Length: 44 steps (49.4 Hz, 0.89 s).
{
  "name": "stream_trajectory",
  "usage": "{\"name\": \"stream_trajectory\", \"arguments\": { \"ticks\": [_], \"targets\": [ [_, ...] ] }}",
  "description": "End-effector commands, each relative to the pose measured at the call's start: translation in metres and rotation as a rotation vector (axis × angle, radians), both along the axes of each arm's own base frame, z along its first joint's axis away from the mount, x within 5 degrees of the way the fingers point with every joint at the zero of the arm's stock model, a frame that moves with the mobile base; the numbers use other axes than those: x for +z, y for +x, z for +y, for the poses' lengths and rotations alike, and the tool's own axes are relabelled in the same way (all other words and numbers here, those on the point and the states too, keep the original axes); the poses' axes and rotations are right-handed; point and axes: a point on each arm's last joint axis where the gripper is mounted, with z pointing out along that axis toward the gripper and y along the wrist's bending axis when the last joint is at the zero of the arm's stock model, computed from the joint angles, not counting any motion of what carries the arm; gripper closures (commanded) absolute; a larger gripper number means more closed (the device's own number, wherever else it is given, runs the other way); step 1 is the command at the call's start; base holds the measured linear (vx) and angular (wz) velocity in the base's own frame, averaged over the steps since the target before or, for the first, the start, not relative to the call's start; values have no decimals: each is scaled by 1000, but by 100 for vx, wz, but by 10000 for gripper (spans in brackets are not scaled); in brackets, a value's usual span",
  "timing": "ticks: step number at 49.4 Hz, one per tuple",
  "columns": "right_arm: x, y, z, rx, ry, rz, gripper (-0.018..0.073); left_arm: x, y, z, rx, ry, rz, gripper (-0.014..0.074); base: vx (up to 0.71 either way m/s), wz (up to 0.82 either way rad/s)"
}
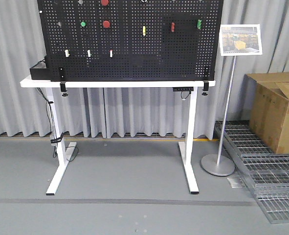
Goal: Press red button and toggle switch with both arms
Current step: 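Drive the base forward up to the black pegboard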
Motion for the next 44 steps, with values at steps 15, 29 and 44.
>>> {"name": "stream_trajectory", "arguments": {
  "ticks": [15, 29, 44],
  "targets": [
    [4, 1, 1, 5, -8, -69, 562, -1, 1, 0, 3, -22, -66, 595, 0, 0],
    [4, 1, 1, 5, -8, -69, 562, -1, 1, 0, 3, -22, -66, 595, 2, -1],
    [4, 1, 1, 5, -8, -69, 562, -1, 1, 0, 3, -22, -66, 595, 13, 2]
  ]
}}
